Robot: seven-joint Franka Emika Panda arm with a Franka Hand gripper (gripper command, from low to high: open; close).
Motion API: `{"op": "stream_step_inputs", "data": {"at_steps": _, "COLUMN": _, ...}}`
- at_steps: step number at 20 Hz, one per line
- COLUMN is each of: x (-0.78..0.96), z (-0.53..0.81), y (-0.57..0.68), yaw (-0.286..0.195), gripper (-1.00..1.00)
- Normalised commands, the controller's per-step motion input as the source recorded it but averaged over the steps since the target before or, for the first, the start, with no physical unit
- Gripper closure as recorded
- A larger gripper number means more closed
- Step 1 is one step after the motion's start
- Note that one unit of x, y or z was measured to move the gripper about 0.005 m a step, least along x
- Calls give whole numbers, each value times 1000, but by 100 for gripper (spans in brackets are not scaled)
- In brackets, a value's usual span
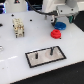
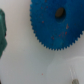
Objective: Insert the blue gear onto the right peg, followed by the red gear
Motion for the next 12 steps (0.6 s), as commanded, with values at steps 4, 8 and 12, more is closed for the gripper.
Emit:
{"op": "stream_step_inputs", "data": {"at_steps": 4, "x": -17, "z": -88, "y": -192, "yaw": 0, "gripper": -100}}
{"op": "stream_step_inputs", "data": {"at_steps": 8, "x": -122, "z": -178, "y": -46, "yaw": 0, "gripper": 100}}
{"op": "stream_step_inputs", "data": {"at_steps": 12, "x": -163, "z": -164, "y": 5, "yaw": 0, "gripper": 100}}
